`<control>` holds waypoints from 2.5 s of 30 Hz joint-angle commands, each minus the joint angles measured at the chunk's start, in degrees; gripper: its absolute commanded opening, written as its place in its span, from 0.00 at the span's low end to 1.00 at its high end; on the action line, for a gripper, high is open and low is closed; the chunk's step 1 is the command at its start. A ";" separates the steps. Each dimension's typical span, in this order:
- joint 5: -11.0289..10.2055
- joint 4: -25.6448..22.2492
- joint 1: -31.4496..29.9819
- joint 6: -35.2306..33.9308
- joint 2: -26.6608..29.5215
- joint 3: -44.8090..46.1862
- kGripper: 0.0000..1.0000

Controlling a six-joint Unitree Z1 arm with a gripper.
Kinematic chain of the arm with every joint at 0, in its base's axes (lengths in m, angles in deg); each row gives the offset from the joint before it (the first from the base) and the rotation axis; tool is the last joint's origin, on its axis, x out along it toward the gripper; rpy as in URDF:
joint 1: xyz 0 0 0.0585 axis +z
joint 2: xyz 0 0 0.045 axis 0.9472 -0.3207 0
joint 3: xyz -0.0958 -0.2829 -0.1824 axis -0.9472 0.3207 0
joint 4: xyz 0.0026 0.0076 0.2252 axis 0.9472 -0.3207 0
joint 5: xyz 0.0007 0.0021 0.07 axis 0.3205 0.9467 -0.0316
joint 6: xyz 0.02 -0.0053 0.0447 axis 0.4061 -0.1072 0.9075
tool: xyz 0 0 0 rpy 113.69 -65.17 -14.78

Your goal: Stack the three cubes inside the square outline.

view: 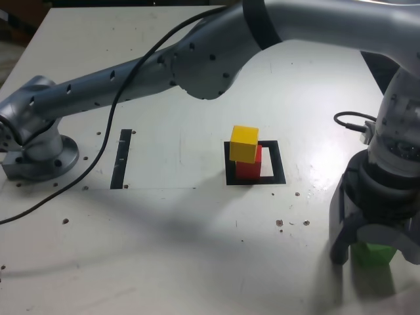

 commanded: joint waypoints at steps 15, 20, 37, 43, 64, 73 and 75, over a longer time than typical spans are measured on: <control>-2.03 0.05 0.05 0.10 -0.81 -2.54 0.57; -1.80 0.41 0.03 0.19 -1.02 -2.67 0.50; -0.75 -0.77 -1.11 -0.73 1.89 -2.05 0.14; -0.92 -0.91 -1.62 -0.56 6.84 3.77 0.12; -4.76 -0.86 9.20 10.83 41.03 37.73 0.12; -4.45 0.31 15.00 13.49 45.45 45.22 0.12; -4.01 1.03 15.28 13.38 45.38 46.07 0.12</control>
